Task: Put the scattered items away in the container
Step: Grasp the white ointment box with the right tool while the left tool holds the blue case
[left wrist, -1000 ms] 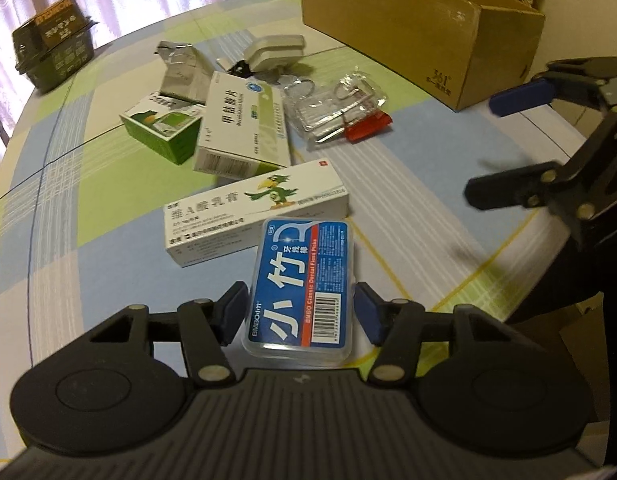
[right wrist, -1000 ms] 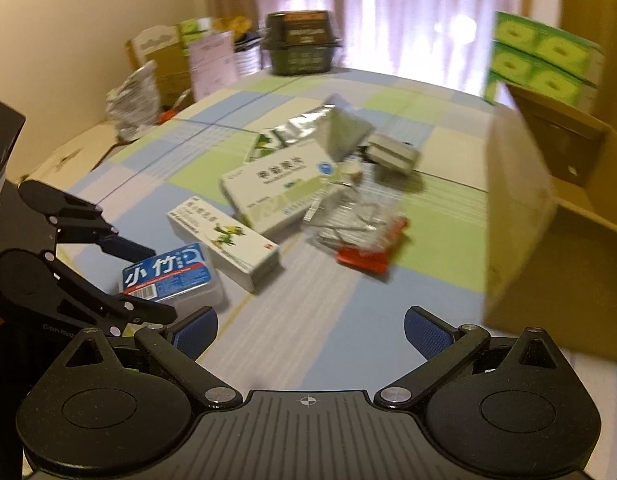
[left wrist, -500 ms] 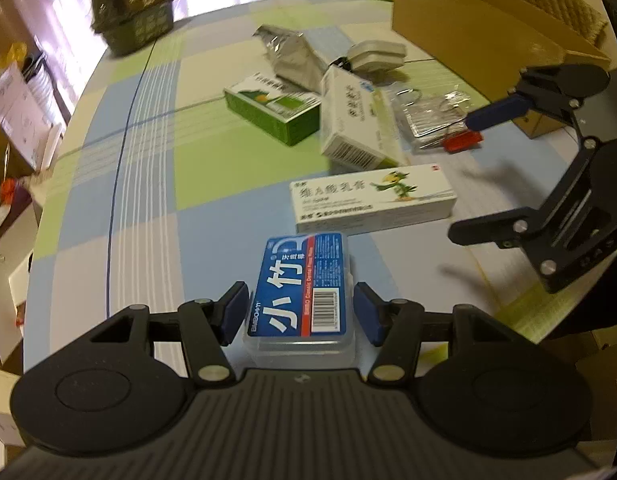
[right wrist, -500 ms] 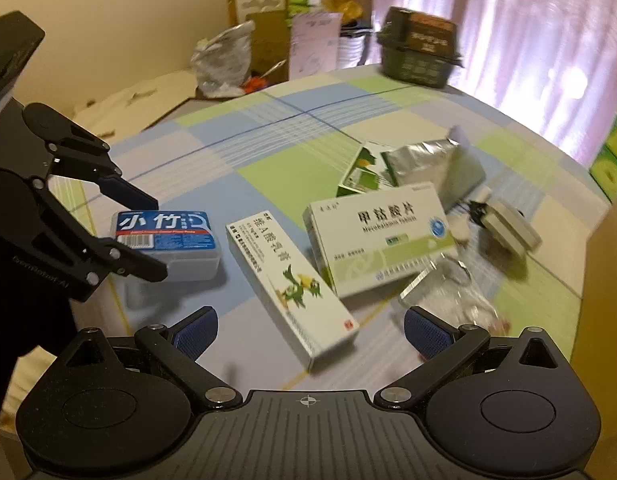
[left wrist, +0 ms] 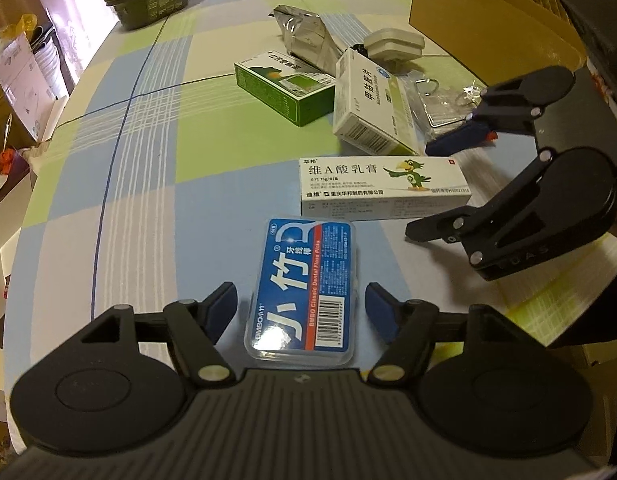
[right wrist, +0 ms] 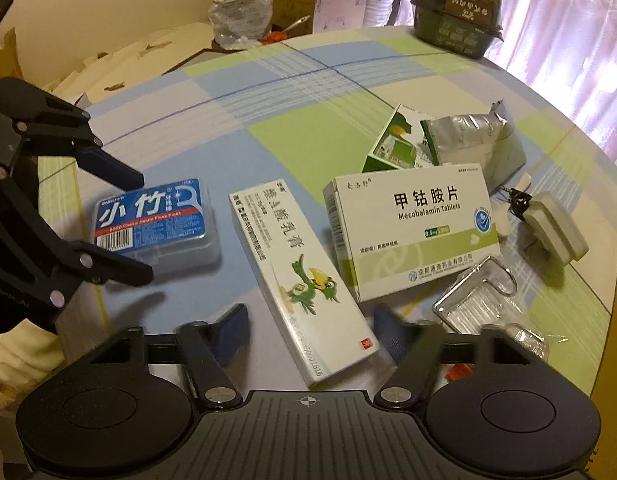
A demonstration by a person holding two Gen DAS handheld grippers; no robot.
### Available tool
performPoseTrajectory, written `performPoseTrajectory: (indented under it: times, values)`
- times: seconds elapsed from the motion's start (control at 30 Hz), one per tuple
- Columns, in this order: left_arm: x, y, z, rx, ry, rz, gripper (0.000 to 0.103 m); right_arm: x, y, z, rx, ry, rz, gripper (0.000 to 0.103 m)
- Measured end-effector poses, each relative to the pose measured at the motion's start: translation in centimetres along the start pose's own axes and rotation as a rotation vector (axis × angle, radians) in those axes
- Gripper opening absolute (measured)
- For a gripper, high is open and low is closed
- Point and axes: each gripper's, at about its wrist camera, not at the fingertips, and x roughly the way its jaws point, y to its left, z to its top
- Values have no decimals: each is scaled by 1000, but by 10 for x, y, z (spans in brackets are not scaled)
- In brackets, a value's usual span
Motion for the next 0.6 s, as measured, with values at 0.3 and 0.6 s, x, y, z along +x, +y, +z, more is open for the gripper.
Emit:
performPoseTrajectory:
  times: [0.3,0.6]
  values:
    - [1,-14,-4,17,2,-40,64,-33,5,-34,148,87,7,41]
    - [6,-43,-3,51,-2,-75,63,-54,-1,-59,215,32,-33,86]
